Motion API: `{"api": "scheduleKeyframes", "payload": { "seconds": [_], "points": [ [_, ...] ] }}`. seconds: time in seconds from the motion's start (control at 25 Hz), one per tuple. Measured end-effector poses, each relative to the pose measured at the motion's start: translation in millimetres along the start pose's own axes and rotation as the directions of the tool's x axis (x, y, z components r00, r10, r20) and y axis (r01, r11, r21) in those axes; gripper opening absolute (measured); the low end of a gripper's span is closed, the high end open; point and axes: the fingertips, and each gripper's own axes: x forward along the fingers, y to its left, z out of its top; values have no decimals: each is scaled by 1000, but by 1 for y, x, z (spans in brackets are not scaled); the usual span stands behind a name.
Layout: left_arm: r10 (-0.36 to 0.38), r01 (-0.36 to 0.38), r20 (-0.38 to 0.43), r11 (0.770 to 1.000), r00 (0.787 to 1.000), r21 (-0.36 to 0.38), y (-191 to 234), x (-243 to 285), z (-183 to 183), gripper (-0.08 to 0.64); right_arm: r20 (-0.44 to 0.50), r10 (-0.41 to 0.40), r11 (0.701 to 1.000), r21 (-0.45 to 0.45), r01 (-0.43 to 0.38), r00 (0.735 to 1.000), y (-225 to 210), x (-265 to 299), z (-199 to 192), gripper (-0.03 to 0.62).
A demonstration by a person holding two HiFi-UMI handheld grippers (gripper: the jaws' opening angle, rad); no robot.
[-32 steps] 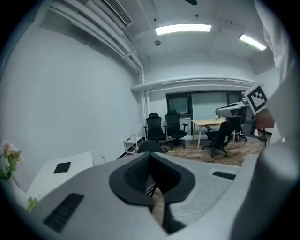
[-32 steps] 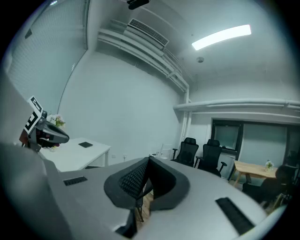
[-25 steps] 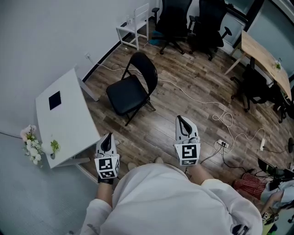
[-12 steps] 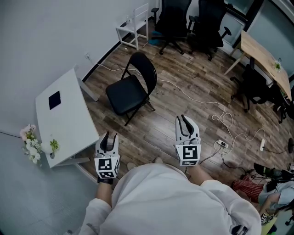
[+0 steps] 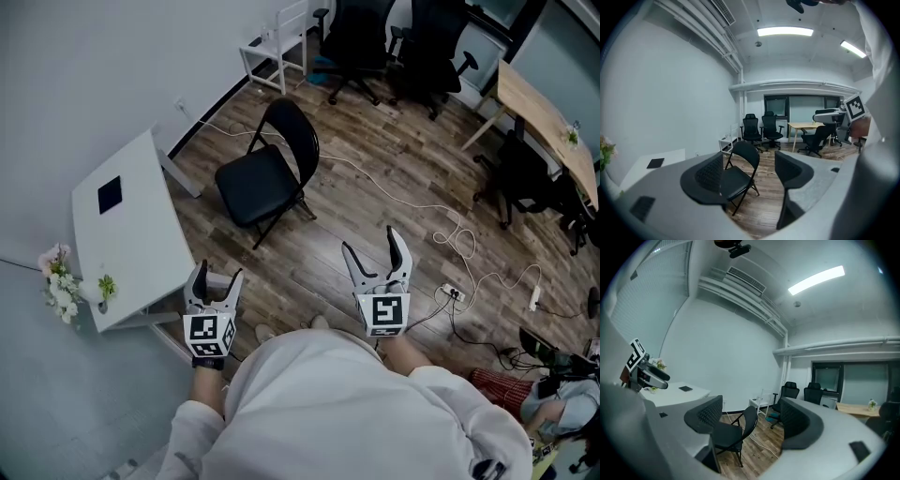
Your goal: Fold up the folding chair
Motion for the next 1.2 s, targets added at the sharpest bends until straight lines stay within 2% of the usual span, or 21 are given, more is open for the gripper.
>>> {"api": "scheduleKeyframes", "payload": {
  "seconds": [0.4, 0.72, 0.96, 1.2],
  "points": [
    [23, -23, -60, 1000, 998, -2, -40, 5, -12, 348, -22, 63, 998, 19, -62, 998, -29, -2, -23, 373],
    [6, -6, -85, 1000, 996, 3, -43, 25, -14, 347, -22, 67, 997, 33, -66, 998, -35, 11, -25, 373],
    [-52, 52, -106, 999, 993, -6, -38, 68, -21, 347, -70, 46, 999, 27, -45, 996, -44, 35, -44, 373],
    [-77, 72, -124, 996, 989, -45, -1, 136, -25, 347, -104, 43, 999, 10, -42, 994, -51, 107, -49, 373]
  ]
}}
